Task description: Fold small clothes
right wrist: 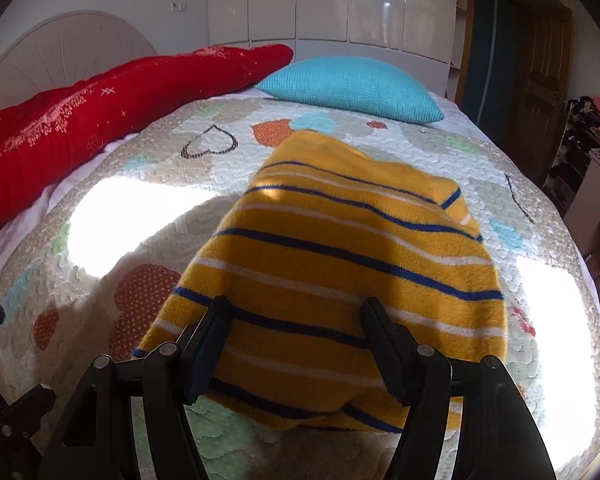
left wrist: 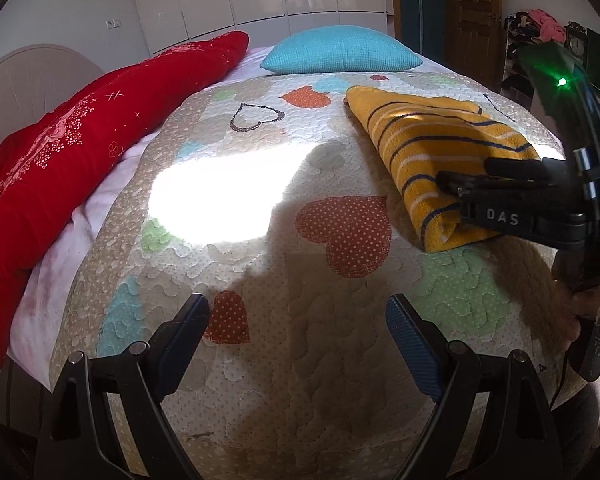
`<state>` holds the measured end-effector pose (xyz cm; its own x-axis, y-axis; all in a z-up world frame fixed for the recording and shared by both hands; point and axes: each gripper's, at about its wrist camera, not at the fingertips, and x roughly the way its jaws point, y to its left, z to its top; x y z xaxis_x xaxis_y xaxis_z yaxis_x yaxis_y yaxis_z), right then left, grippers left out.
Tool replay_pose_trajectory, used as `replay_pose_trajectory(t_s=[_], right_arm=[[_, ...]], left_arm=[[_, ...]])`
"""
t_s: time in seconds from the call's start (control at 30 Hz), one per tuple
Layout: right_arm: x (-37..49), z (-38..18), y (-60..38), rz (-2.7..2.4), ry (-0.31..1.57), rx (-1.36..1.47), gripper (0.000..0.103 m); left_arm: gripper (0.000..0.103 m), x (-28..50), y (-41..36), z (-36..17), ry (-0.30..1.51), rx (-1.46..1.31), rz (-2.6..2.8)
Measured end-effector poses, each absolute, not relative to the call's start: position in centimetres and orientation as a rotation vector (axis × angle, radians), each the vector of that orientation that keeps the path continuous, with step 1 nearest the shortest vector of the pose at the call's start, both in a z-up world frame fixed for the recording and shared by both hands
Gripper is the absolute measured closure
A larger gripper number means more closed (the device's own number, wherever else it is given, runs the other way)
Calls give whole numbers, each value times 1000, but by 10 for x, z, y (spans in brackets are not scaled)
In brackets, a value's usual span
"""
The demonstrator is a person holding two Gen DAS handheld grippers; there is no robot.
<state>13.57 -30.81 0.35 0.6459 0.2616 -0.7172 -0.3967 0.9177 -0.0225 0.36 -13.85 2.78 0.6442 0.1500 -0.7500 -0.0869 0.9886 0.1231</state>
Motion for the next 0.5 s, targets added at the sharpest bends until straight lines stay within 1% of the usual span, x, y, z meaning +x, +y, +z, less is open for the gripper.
replay_pose_trajectory(t_s=[0.03, 0.1, 0.23, 0.3, 0.4, 0.43, 0.47, 0.5], right_arm=[[140, -4, -305, 367, 807, -196, 28], [138, -3, -305, 370, 797, -192, 28], [135, 26, -322, 389, 701, -110, 28], [147, 37, -330, 344, 680, -95, 26], [178, 38, -342, 262, 704, -64, 25], [190, 31, -346, 237, 724, -55, 24], [204, 22, -350, 222, 764, -47, 21], [215, 11, -354, 228, 817, -30, 20]], left_arm=[[14, 3, -137, 27, 862, 76, 136], [14, 2, -132, 26, 861, 70, 137], [14, 3, -126, 22, 858, 50, 133], [14, 2, -124, 21, 849, 26, 126], [14, -3, -122, 26, 809, 0, 120], [14, -4, -121, 29, 789, 0, 128], [14, -7, -120, 33, 765, 2, 141], [14, -10, -119, 37, 735, 3, 159]])
